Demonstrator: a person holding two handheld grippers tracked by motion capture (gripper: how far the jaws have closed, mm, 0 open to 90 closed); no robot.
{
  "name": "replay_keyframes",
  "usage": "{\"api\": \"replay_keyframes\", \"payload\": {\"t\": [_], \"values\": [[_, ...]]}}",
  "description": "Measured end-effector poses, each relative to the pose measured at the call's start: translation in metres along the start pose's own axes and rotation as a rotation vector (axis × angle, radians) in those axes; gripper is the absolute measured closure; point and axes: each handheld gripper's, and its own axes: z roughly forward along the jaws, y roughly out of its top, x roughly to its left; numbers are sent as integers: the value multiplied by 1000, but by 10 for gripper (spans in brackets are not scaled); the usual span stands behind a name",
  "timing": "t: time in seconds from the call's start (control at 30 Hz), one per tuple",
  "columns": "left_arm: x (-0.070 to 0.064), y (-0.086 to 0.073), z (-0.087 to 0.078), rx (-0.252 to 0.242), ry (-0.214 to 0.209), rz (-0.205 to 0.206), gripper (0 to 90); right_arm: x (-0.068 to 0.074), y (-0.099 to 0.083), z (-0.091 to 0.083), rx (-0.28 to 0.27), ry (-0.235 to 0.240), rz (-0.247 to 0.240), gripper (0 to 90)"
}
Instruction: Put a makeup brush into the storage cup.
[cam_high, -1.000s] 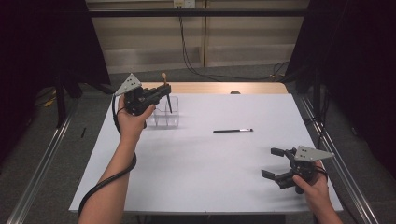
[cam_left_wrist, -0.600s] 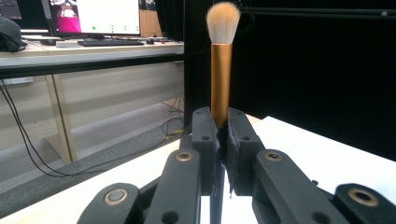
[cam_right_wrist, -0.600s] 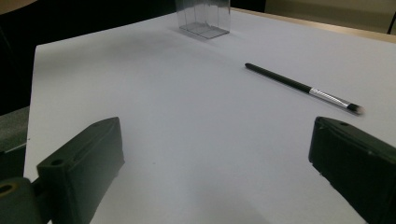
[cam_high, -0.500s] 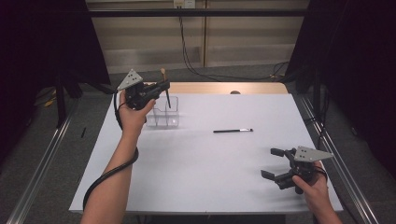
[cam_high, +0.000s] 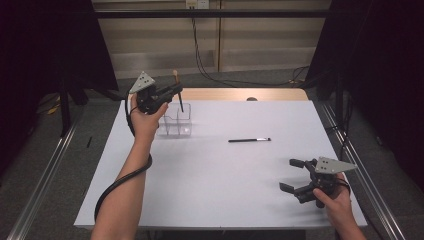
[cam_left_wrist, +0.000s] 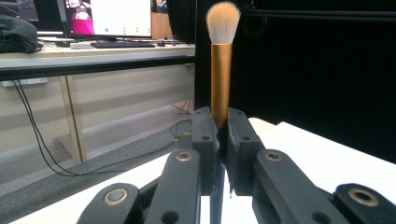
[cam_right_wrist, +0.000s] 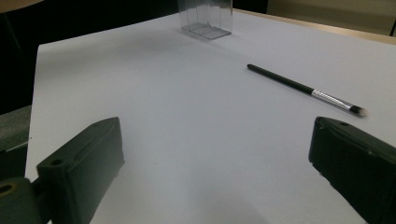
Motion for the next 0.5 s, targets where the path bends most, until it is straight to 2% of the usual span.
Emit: {"api": "replay_keyframes", "payload": {"t": [0.5], "values": [[-1, -12, 6, 13, 21, 4, 835, 0, -1, 0, 4, 4, 2, 26]]}}
